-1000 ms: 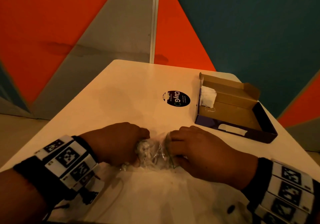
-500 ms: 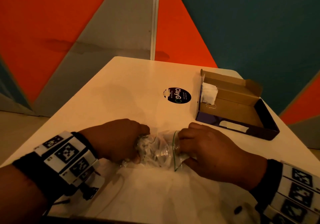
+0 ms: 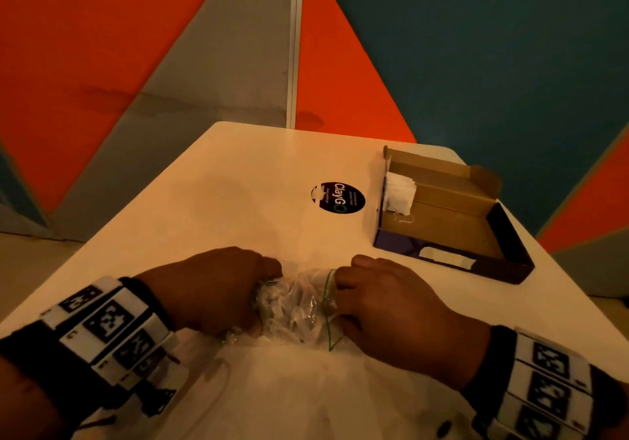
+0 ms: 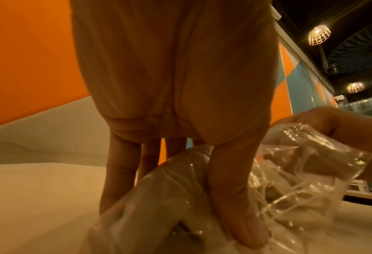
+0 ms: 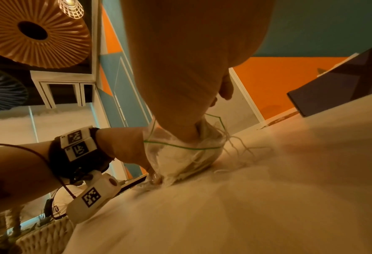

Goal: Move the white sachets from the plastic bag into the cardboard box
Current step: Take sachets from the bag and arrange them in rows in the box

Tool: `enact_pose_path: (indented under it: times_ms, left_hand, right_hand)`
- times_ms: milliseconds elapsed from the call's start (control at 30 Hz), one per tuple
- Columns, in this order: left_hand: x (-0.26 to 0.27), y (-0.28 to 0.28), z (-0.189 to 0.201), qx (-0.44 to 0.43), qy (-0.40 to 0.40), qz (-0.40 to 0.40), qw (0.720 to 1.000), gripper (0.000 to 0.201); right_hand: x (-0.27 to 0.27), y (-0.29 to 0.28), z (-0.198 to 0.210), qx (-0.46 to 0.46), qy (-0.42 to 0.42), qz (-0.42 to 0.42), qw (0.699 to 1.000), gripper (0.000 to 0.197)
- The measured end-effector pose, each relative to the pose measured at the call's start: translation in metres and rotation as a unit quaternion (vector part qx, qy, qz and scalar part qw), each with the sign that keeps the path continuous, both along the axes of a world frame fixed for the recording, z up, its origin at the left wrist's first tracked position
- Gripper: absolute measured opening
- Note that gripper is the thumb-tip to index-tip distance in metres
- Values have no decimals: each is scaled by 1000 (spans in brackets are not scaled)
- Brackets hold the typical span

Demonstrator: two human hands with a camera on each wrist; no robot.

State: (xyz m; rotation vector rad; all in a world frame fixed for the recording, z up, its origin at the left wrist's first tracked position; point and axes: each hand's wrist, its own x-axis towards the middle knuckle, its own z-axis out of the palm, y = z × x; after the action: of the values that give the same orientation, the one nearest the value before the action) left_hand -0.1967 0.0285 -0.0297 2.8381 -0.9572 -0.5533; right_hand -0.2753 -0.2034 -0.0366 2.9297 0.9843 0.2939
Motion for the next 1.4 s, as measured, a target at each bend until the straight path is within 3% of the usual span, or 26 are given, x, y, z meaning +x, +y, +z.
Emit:
enact_pose_path:
  times_ms: [267, 367, 567, 767, 900, 1000, 1067, 1133, 1200, 1267, 1400]
  left_hand:
    - [2, 1, -3, -7, -4, -2, 1000, 50]
    - [1, 1, -2, -10, -1, 2, 1000, 47]
    - [1, 3, -2, -16, 6, 7, 1000, 53]
    - [1, 3, -2, -22, 6, 12, 1000, 55]
    - [3, 5, -2, -35, 13, 19, 999, 58]
    - [3, 8, 0, -83, 62, 46, 994, 71]
    - [2, 10, 7, -76, 86, 50, 992, 88]
    - [-1, 12, 20, -82, 93, 61, 990, 93]
    - [-8, 9, 40, -129, 34, 84, 987, 77]
    - [-17, 0, 59, -227, -33, 110, 967, 63]
    - [-36, -35, 76, -324, -21, 81, 943, 54]
  right_hand:
    - [-8, -13, 9, 92, 41, -12, 995, 16]
    - [-8, -17, 12, 113, 52, -23, 992, 26]
    - [-5, -23, 25, 215, 72, -81, 971, 14]
    - [-2, -31, 52, 311, 140, -181, 922, 8]
    - [-1, -44, 69, 429, 195, -213, 856, 7]
    - [0, -52, 76, 489, 208, -214, 820, 9]
    - [-1, -53, 77, 515, 218, -216, 801, 10]
    - [-3, -53, 77, 532, 225, -220, 786, 10]
    - [-4, -51, 77, 542, 226, -223, 778, 10]
    - [-5, -48, 75, 535, 219, -224, 785, 11]
    - [-5, -38, 73, 523, 216, -201, 800, 11]
